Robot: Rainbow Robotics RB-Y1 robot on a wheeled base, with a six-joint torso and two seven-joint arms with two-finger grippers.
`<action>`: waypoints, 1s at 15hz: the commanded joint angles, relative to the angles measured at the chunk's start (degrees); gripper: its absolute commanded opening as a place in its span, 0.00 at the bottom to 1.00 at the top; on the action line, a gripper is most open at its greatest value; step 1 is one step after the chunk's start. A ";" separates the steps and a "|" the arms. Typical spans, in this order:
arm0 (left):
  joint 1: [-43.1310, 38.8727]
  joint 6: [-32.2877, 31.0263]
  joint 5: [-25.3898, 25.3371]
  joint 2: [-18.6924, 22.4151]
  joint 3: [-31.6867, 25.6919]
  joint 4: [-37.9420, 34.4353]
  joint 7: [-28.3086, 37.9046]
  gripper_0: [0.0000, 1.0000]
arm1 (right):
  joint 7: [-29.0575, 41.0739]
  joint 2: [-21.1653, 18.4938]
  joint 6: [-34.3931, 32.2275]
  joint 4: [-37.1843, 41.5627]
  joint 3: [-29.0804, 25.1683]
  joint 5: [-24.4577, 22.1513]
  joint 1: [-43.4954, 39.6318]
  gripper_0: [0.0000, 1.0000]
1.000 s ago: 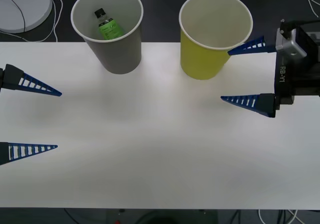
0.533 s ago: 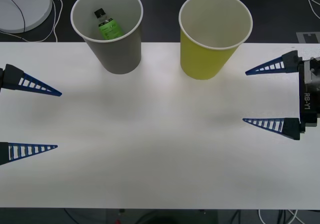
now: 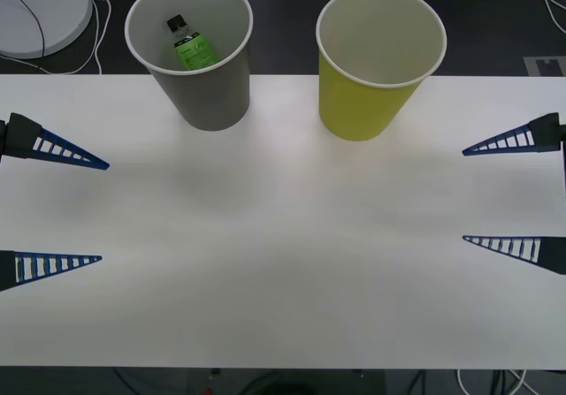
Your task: Put the can into the green bin and the plastic bottle into the gray bin
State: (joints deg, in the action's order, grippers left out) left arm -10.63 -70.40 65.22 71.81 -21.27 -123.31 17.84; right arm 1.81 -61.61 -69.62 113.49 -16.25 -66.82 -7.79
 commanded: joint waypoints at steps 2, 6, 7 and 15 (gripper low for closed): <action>0.00 0.00 0.00 0.00 0.00 0.00 0.00 1.00 | -0.49 0.00 -3.77 -0.02 -2.38 2.13 -2.59 1.00; 0.00 0.00 0.00 0.00 0.00 0.00 0.00 1.00 | -0.75 -0.35 -5.88 -0.02 -3.35 3.98 -4.78 1.00; 0.00 0.00 0.00 0.00 0.00 0.00 0.00 1.00 | -1.02 -0.53 -5.97 0.06 -3.35 4.68 -5.22 1.00; 0.00 0.00 0.00 0.00 0.00 0.00 0.00 1.00 | -1.46 -0.70 -5.97 1.12 -3.44 8.63 -7.24 1.00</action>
State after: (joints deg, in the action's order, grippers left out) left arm -10.63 -70.40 65.22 71.81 -21.27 -123.31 17.84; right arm 0.39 -62.27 -75.59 114.45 -19.68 -58.72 -14.72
